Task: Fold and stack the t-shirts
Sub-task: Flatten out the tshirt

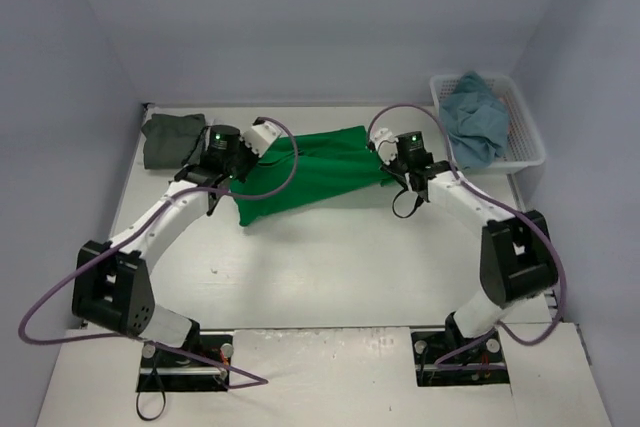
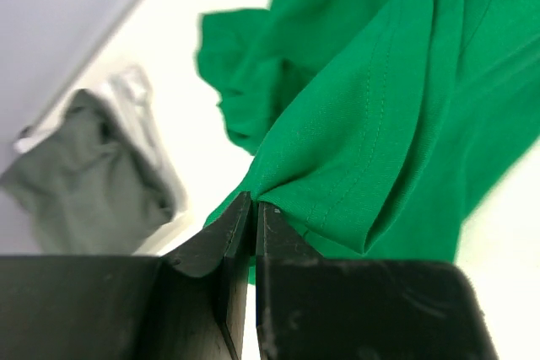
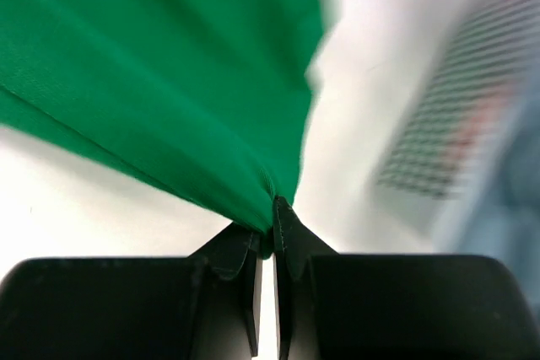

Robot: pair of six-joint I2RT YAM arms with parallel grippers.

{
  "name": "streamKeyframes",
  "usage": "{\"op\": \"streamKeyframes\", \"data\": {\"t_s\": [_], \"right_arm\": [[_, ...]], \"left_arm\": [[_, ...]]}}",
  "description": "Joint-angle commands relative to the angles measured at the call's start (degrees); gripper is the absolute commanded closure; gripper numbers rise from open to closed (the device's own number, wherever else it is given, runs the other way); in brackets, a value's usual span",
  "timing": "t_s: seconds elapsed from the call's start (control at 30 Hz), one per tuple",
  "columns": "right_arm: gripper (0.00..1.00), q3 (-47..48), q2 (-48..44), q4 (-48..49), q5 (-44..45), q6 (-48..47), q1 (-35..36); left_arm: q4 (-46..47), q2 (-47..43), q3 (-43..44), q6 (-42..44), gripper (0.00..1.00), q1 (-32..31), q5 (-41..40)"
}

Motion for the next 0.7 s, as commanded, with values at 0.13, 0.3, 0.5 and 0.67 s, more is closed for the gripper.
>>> {"op": "streamKeyframes", "data": {"t_s": [0.13,0.3,0.5,0.67], "right_arm": [[1.0,8.23,-15.04,2.1,-2.95,-2.21,-0.55],[1.0,8.85,-22.77,-4.4,-10.34,-2.74,0.06],[1.0,5.69,-31.48,-12.13,-18.08,-5.55,0.68],[1.0,1.74,-40.35,-9.7,-17.92,-6.7,0.77]], "left_arm": [[-2.22,-9.55,6.09,-3.11,1.0,1.34,-1.25],[-6.17,-16.05,8.82,-3.73,1.0,1.42,-1.33],[-9.43,-23.36,14.97,-2.85,1.0,1.42,-6.51],[-12.58,-27.41,22.7,-2.41,1.0,1.51,-10.82]]}}
